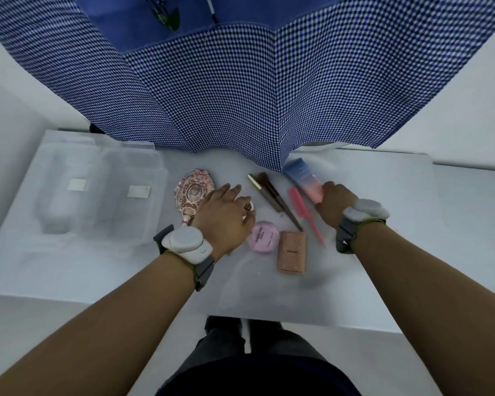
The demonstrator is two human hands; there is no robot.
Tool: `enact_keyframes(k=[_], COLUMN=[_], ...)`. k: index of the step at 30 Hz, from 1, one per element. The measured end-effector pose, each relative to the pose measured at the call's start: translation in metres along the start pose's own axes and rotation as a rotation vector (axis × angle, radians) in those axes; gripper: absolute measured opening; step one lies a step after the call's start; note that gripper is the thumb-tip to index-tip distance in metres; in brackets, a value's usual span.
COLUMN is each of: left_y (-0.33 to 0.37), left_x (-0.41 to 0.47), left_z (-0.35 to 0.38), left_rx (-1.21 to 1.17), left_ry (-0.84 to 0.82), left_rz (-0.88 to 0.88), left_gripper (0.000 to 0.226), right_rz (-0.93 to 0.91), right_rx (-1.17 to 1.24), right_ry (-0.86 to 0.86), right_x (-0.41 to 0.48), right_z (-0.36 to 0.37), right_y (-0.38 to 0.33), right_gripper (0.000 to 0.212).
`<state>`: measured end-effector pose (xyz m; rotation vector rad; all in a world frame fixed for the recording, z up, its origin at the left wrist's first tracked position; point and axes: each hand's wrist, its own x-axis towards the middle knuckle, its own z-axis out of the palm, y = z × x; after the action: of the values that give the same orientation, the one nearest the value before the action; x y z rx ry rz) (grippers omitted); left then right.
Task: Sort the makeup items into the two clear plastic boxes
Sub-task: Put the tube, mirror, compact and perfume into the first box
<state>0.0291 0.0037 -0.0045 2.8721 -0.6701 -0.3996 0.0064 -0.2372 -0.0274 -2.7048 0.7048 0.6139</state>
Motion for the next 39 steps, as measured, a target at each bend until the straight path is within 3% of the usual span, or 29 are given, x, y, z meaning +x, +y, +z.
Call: enact_keyframes(k=[5,12,15,17,19,22,26,34,39], left_y=[0.000,0.018,0.036,0.049,0.061,0.070,0.075,0.059,0.031], left_x=[0.006,0.011,0.008,0.005,0.006,0.007,0.004,-0.011,-0.019], left_z=[0.000,-0.006,-0.010,-0.014,-0.019,-0.022,-0.019,-0.018,-0.028], left_rx=[-0.015,-0.023,-0.082,-0.202,-0.379,-0.866,-1.395,-1.551,-1.587], left_ry=[-0.021,-0.039,-0.013,-0.004,-0.096,-0.223,-0.229,-0.064,0.015], left_rz=[-0.005,0.003,-0.003,-0.080,-0.206,-0.470,-0.681,-0.785,-0.824], left_gripper=[0.048,0.048,0.045,0.039,0.038,0.045,0.039,0.017,0.019], right_rz=[0.015,0.119,0.041,-0.008,-0.047,-0.144,-0.243,-0.325,-0.315], right_rx=[-0.029,-0.109,-0.080,-0.040,0.001,0.073,0.102,0.173,0.392], right_ry=[-0.009,-0.073,-0.102,-0.120,-0.144,-0.209,-0.186,-0.147,-0.273], right_x=[0.003,-0.004,-0.019,-0.030,-0.039,-0.056,-0.073,-0.093,-0.097], right_z=[-0.002,-0.021,-0.032,-0.037,-0.041,-0.047,-0.043,-0.033,-0.033], right_y=[-0.005,-0.017,-0.020,-0.023,-0.030,-0.041,-0.057,-0.078,-0.098], right_gripper=[0.042,0.026,0.027,0.027,0.026,0.026,0.034,0.045,0.042])
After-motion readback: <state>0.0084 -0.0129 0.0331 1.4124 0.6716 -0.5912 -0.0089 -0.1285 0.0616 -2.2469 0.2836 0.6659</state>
